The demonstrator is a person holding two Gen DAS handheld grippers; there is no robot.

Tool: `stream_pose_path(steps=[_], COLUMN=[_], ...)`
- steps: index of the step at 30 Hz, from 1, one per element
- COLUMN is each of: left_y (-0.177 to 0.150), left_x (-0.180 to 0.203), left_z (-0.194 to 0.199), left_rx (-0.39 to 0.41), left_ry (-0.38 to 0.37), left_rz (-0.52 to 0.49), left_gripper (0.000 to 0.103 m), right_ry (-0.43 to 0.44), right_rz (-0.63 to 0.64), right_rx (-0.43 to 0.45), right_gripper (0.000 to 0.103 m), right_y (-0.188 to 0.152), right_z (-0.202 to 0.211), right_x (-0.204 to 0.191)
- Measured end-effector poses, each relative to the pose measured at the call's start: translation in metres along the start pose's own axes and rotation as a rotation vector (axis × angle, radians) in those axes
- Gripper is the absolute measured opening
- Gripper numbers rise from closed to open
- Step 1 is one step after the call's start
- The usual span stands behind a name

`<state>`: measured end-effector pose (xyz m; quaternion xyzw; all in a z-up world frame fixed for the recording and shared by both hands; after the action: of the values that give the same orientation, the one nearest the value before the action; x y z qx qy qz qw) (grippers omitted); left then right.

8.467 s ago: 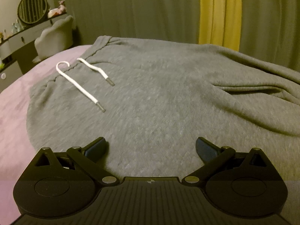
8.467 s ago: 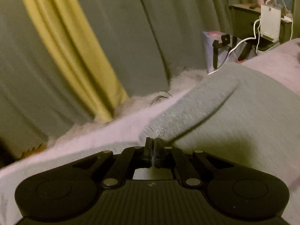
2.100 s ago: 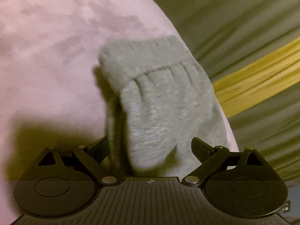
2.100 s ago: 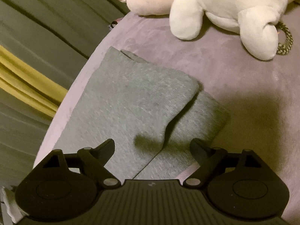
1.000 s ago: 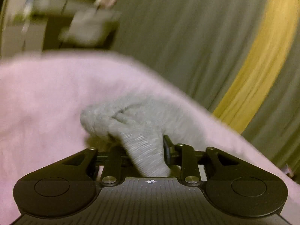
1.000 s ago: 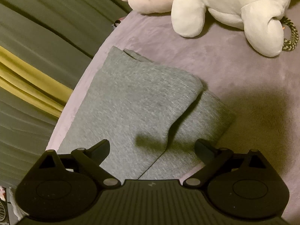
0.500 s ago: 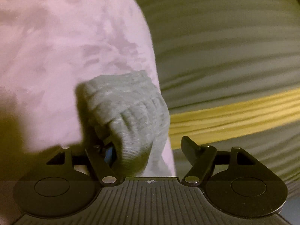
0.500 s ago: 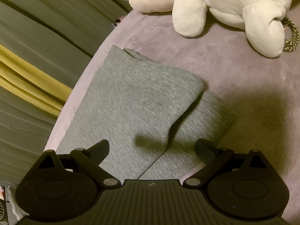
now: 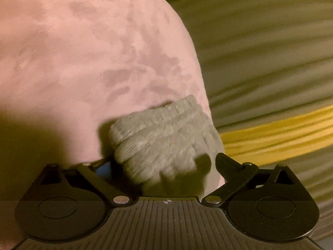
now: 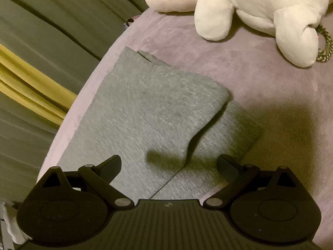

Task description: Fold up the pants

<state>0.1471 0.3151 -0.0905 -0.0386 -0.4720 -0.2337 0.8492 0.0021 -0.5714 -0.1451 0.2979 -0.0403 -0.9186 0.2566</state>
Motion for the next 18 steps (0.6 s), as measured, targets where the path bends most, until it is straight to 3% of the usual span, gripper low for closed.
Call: stream_pose_path(steps=[1,3,4,8,11,13,15,16,17,18], left_y=[0.001,0.003,0.003,-0.005,-0.013,-0.022,-0.029,-0.030,-0.025,-0.018], left_x=[0.003,0.012,0.015,0.038,0.064,0.076,0.080,0.076,0.066,0.052], left_z=[-0.001,0.000,0.003,0.027,0.042,0.056,0.058,0.050,0.037,0.026], left_rx=[0.010,0.050,0.051,0.152,0.244,0.336,0.411,0.422,0.384,0.319], left_ry=[0.005,0.074,0.107,0.110,0.084,0.105,0.194,0.254,0.344,0.434], left_rz=[-0.004,-0.071,-0.118,-0.270,-0.378,-0.464,-0.574,-0.626,-0.608,-0.537], left_gripper=[0.098,0.066,0.056,0.041,0.037,0.037,0.039,0.045,0.053,0.055], right_ry=[-0.005,-0.013,-0.016,-0.031,-0.039,-0.038,-0.028,-0.023,-0.018,-0.012], right_rz=[0.003,0.008,0.009,0.023,0.028,0.028,0.019,0.013,0.007,0.004], right_rx=[-0.001,-0.001,-0.001,-0.003,-0.004,-0.003,-0.001,0.001,0.002,0.003], right_gripper=[0.098,0.098,0.098,0.098,0.098,0.098,0.098,0.098,0.098,0.098], right_y=[0.000,0.000,0.000,-0.001,-0.002,-0.002,-0.001,-0.001,-0.002,-0.002], right_z=[0.000,-0.001,-0.001,-0.002,-0.003,-0.003,-0.002,-0.002,-0.002,-0.002], right_x=[0.000,-0.001,-0.002,-0.004,-0.005,-0.005,-0.003,-0.003,-0.002,-0.002])
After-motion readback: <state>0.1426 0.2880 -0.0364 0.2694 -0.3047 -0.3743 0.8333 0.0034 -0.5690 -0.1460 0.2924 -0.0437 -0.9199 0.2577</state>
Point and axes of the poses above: each gripper's, at about its wrist camera, not at the fingertips, and z roughly against the way its jaws point, x to its right, y to its top, the point moved 5 cm from there along -z, roughly the way its jaws point, and after that the axes turned 8 degrees about -x, right-handed, at the moved point
